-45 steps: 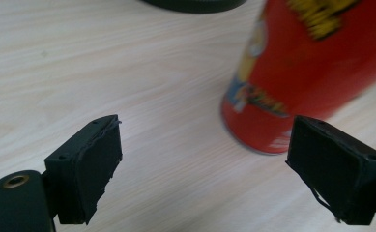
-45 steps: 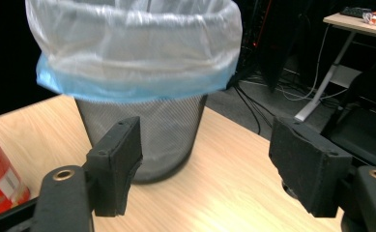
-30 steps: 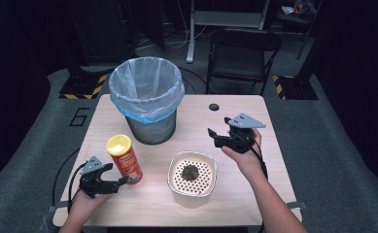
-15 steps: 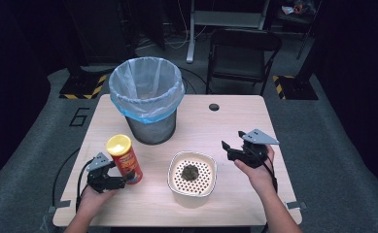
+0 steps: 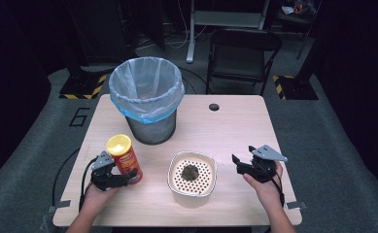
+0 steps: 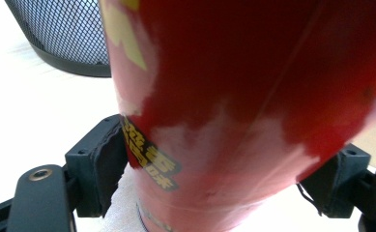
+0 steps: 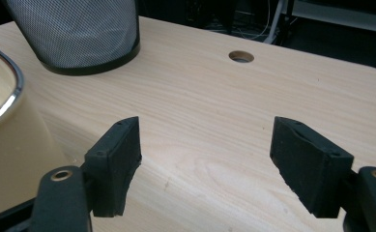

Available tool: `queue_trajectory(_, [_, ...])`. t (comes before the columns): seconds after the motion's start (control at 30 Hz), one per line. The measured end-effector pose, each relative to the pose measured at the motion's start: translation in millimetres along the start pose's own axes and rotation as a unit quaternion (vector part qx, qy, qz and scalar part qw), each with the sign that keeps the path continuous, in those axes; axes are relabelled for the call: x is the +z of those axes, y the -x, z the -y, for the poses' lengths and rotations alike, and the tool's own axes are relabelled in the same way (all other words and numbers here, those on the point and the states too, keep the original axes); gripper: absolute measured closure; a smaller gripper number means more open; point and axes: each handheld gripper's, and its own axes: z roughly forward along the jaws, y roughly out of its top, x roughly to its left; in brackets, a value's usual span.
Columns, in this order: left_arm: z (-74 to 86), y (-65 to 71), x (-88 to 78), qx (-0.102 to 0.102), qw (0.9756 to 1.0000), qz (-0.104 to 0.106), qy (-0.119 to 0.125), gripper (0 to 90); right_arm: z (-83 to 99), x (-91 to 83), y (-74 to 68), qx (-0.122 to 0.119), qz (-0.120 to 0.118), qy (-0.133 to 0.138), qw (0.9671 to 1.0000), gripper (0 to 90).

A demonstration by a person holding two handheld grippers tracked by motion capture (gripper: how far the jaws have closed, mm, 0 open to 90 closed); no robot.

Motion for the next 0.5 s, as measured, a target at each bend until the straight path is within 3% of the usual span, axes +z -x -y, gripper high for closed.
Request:
queue_trajectory(0.1, [-0.7, -0.8, 0.2, 0.012, 0.9999, -0.005, -0.001, 20.3, 6.5, 2.3, 1.7, 0.005, 0.001, -0.004, 1.0000, 26.3])
queue_trajectory(0.17, [-1.0, 0.7, 0.3, 0.007, 0.9999, -0.007, -0.001, 20.7, 10.3, 3.8, 1.2, 0.008, 0.003, -0.008, 0.9999, 26.3])
queue_trajectory(0.2, [-1.6, 0.2, -0.5, 0.018, 0.9997, -0.013, -0.004, 21.1, 12.0, 4.5, 1.0, 0.006, 0.003, -0.009, 0.9999, 26.5])
queue_trajectory(0.3, [-3.0, 1.1, -2.9, 0.025, 0.9995, -0.021, -0.003, 22.6, 15.8, 5.7, -0.7, -0.002, 0.002, -0.015, 0.9999, 26.6])
queue_trajectory(0.5, [-8.1, 0.6, -9.6, 0.033, 0.9987, -0.036, 0.015, 23.6, 24.3, 8.9, -3.3, 0.000, 0.003, -0.026, 0.9997, 26.9])
